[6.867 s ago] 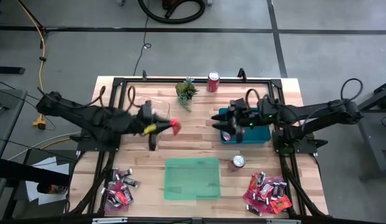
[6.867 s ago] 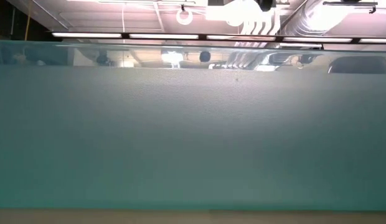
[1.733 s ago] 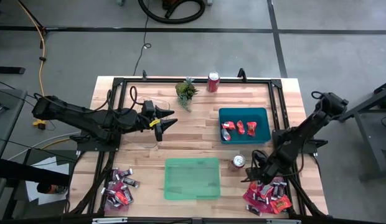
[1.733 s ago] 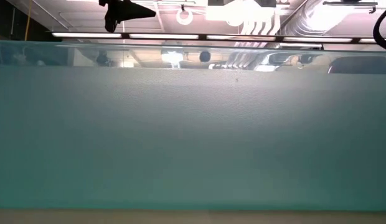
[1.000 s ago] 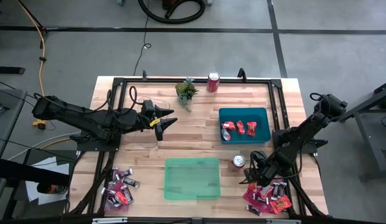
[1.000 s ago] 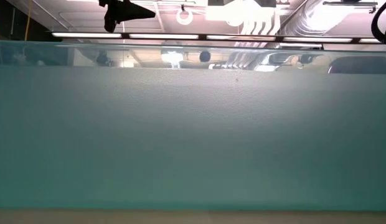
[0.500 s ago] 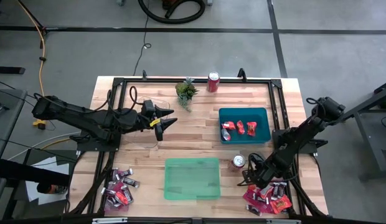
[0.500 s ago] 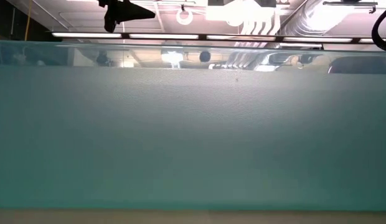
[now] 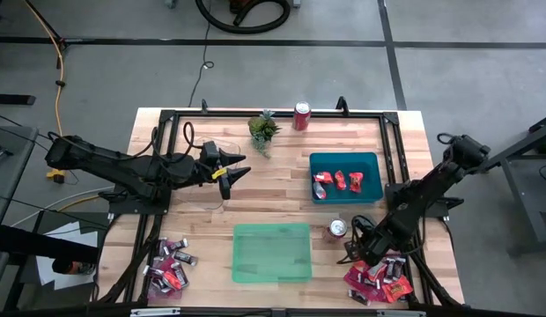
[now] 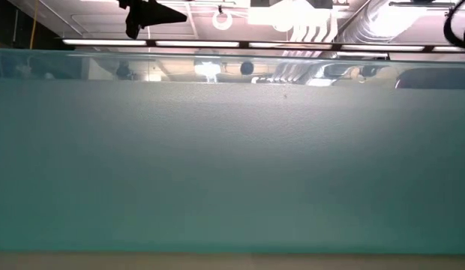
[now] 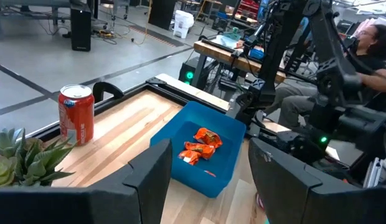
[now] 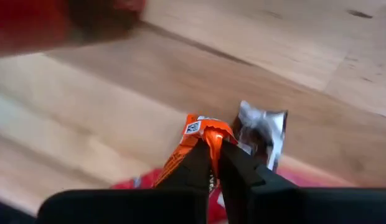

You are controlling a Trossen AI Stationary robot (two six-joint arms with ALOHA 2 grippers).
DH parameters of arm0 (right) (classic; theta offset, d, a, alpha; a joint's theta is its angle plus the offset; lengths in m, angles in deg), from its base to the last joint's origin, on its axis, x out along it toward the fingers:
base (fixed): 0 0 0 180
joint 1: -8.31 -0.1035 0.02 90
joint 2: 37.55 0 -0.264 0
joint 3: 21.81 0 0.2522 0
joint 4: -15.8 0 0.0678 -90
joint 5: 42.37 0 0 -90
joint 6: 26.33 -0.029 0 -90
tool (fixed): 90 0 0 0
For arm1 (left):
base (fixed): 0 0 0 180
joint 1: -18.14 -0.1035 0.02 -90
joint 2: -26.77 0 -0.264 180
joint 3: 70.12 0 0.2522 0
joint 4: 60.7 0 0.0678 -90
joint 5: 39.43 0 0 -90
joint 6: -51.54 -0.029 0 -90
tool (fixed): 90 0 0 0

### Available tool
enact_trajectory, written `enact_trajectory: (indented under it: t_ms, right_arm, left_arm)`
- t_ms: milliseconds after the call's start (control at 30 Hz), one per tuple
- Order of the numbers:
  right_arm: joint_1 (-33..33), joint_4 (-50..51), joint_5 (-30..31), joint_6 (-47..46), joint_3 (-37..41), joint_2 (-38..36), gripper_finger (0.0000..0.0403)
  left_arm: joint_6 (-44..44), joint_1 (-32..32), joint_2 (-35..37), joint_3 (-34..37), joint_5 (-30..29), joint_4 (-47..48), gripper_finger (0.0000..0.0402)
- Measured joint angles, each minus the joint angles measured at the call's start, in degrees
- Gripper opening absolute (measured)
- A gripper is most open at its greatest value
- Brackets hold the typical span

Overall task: Sort candy
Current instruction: Put the orange chocolate into the blue bin

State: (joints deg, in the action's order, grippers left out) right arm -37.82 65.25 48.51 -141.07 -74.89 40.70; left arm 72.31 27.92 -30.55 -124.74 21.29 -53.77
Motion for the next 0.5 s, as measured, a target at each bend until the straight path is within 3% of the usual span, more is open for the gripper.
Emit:
enact_trajectory:
  t_ms: [300, 400, 500]
  right_arm:
    - [-0.1, 17.2, 1.5, 6.8, -7.6, -8.9, 0.0007]
    - [-0.5, 22.7, 8.7, 7.7, -10.1, -12.3, 0.0004]
    - [-0.5, 23.0, 21.4, 11.6, -12.2, -16.0, 0.0003]
  left_arm:
    - [0.0, -0.4, 0.0, 0.0, -0.6, 0.0, 0.02]
    - [0.0, -0.4, 0.0, 0.0, -0.6, -0.7, 0.02]
    - [0.1, -0.4, 0.0, -0.2, 0.4, -0.8, 0.02]
